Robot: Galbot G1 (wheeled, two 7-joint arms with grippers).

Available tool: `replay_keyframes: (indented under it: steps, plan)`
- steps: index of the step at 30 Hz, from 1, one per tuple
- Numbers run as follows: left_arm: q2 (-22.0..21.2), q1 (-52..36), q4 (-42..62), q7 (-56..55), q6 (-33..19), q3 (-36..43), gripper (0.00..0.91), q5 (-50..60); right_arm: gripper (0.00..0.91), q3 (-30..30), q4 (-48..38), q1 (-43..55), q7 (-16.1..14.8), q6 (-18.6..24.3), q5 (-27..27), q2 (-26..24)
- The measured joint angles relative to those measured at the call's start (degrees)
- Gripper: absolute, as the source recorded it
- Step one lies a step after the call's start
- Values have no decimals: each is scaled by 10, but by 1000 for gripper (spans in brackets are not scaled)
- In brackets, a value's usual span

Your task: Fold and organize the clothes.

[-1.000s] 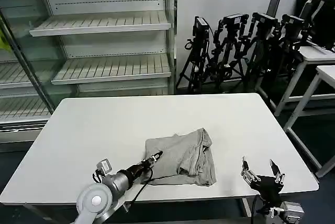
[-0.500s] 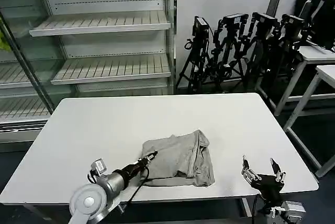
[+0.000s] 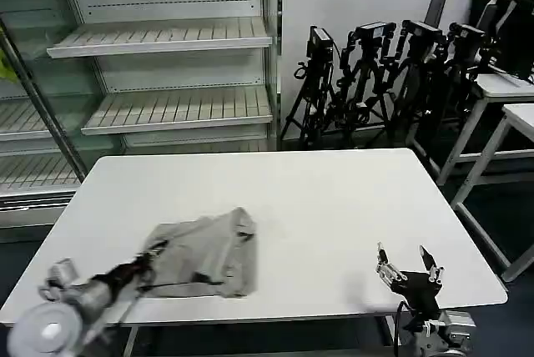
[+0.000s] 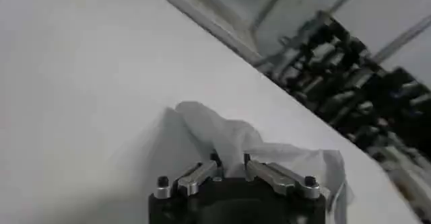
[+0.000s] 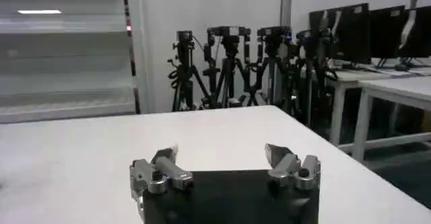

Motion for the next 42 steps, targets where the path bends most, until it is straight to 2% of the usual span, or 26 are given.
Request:
replay_keyframes:
  steps: [4,8,14,19,26,33,34,35,42]
  plan:
    - [46,28,-4,16,0,-67,40,8,907,-9,-8,16,-1,1,4,0]
    - [73,35,-25,14,-1,-98,40,-12,907,-13,-11,21,-2,4,2,2]
    - [62,4,-71,-18,-3,-62,40,-41,907,-17,-7,18,-3,5,-7,7]
    - [6,-62,-79,-48,-4,53,40,-34,907,-19,-3,6,-5,7,-22,13]
    - [-113,-163,-51,-83,-4,226,40,-1,907,-10,-1,-9,-5,8,-35,22]
    - [-225,-256,21,-95,-7,355,50,36,907,-6,-6,-15,-5,10,-41,29]
    - [-241,-270,36,-96,-9,371,121,44,907,-6,-6,-15,-5,10,-42,29]
    - [-254,-280,50,-97,-10,384,907,50,907,-6,-7,-15,-5,10,-42,29]
    - [-317,-347,139,-89,-13,447,907,111,907,-5,-9,-12,-7,7,-42,27]
